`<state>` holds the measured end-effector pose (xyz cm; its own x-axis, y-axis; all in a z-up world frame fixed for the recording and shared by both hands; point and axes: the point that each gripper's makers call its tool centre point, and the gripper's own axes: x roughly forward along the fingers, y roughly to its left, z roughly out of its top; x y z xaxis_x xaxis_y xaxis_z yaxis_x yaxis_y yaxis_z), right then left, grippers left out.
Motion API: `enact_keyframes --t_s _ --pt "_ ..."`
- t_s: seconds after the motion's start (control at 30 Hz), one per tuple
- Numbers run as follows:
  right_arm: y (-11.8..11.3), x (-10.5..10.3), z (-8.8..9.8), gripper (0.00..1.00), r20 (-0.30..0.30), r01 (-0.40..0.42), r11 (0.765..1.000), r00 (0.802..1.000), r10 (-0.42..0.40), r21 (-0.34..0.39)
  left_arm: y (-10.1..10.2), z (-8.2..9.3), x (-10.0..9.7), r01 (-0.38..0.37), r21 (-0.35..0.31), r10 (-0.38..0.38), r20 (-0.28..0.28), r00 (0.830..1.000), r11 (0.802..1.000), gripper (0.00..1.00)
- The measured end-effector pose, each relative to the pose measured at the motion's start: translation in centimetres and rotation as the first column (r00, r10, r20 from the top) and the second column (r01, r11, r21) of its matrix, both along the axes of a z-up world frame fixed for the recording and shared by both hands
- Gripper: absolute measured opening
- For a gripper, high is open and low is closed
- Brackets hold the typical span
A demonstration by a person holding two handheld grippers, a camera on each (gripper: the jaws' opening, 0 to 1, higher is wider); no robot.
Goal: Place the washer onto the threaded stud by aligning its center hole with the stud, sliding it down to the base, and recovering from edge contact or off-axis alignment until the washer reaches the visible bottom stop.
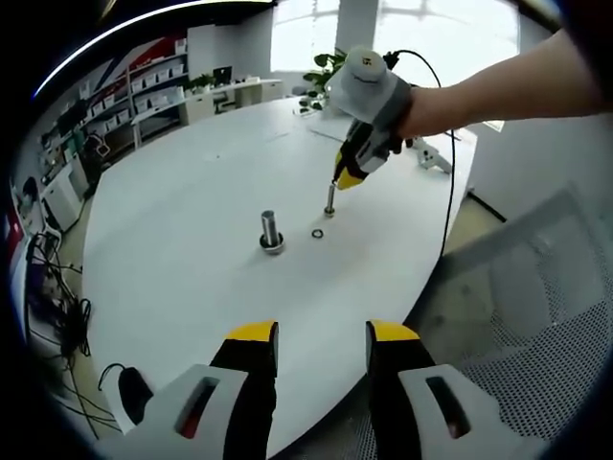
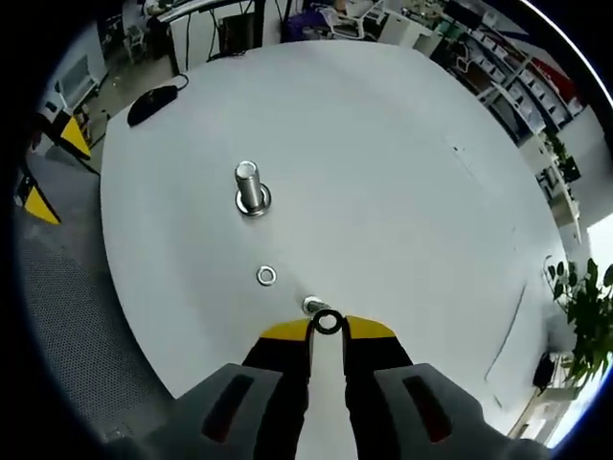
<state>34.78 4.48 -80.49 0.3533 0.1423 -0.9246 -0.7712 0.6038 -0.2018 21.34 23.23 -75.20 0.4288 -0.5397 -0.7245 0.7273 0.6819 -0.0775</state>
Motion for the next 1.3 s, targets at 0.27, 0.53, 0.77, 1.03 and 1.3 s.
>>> enact_keyframes --t_s 0.27,0.53,0.77,1.03,1.3 --pt "0.2 0.2 -0.4 0.14 -0.007 -0.008 1.0 1.0 0.008 0.002 0.0 -0.1 0.0 0.002 0.001 -0.002 -0.002 1.0 1.0 0.35" --pt "0.5 0.4 -1.0 0.14 -0.025 -0.015 1.0 1.0 0.015 -0.004 0.1 -0.1 -0.1 0.001 0.002 -0.001 -0.005 1.0 1.0 0.35" --pt "0.4 0.3 -2.3 0.14 -0.053 -0.011 1.0 0.999 0.01 -0.011 0.1 -0.3 -0.1 0.0 0.004 0.0 -0.009 1.0 1.0 0.35" --pt "0.5 0.3 -4.0 0.15 -0.089 -0.004 1.0 0.996 0.002 -0.02 0.2 -0.5 -0.1 -0.004 0.006 0.004 -0.019 1.0 1.0 0.35" --pt "0.6 0.1 -5.2 0.15 -0.12 0.004 1.0 0.993 -0.007 -0.023 0.0 -0.6 -0.4 0.008 0.013 -0.008 -0.022 1.0 1.0 0.35"
